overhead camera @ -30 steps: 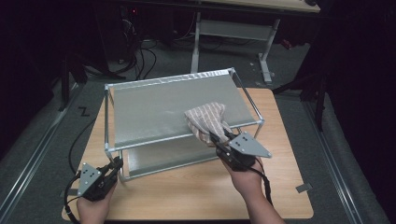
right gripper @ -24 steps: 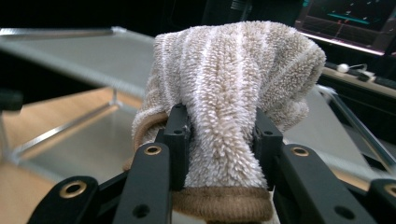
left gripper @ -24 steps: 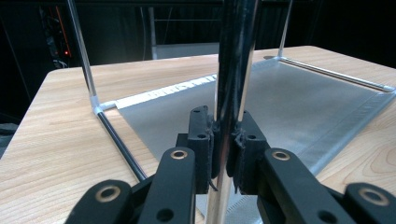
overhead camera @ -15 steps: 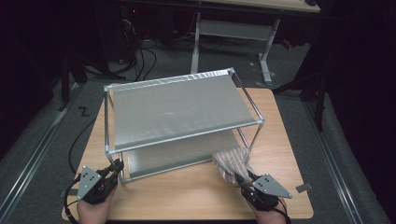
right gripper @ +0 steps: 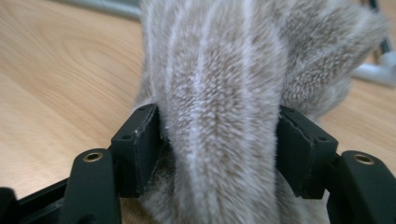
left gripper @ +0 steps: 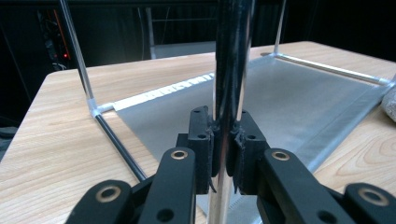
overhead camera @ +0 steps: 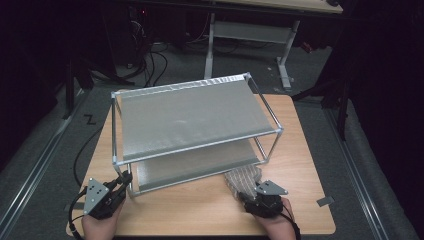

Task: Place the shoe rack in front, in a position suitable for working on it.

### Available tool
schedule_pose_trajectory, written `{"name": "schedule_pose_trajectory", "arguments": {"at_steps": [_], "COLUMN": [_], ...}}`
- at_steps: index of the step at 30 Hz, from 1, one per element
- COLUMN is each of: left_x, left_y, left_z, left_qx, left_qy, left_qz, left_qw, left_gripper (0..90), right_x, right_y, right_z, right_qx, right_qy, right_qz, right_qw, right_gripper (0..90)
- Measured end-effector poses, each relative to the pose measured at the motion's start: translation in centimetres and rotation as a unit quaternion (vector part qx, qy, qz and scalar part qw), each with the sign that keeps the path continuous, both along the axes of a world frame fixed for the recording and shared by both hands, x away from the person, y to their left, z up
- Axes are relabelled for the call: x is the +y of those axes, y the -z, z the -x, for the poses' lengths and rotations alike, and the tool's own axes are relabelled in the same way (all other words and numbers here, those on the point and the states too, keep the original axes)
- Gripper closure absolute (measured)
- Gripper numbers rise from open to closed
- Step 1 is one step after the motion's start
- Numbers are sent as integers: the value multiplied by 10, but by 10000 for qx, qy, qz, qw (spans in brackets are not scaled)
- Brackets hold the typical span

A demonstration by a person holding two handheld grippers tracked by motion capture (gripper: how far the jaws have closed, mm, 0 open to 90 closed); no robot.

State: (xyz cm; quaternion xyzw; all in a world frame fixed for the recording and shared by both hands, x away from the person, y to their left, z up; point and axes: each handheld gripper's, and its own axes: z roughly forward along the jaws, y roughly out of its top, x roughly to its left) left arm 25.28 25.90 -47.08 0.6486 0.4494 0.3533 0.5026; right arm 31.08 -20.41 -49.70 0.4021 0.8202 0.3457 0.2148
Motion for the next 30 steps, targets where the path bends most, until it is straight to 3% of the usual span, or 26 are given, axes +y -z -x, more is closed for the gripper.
{"name": "schedule_pose_trajectory", "arguments": {"at_steps": [2,3,6,10,12,14,19,22,25,30], "left_x": [2,3,8,9,9,9,9,10,11,11], "left_y": [0,0,0,1,1,1,1,1,2,2], "left_z": [0,0,1,1,1,1,1,1,0,0], "left_qx": [26,13,2,-12,-15,-17,-21,-23,-43,-65], "left_qy": [-76,-86,-145,-147,-133,-130,-128,-108,-66,22], "left_qz": [-6,19,17,18,33,39,28,22,34,31], "left_qw": [10000,10000,9999,9999,9999,9999,9999,9999,10000,10000], "left_gripper": [799,799,801,801,801,801,801,802,802,802], "right_x": [1,0,-5,-28,-42,-52,-53,-52,-50,-48], "right_y": [4,3,1,-10,-14,-13,-3,-4,-8,-34], "right_z": [-4,-4,-3,2,4,1,-15,-19,-22,-23], "right_qx": [115,78,-39,-432,-633,-590,-327,-353,-423,-917], "right_qy": [-38,-56,-17,522,865,1123,1208,1211,1260,1343], "right_qz": [-23,26,109,-43,-3,27,130,102,71,-80], "right_qw": [9999,10000,9999,9977,9942,9919,9921,9920,9911,9867], "right_gripper": [472,595,682,687,684,681,676,674,667,665]}}
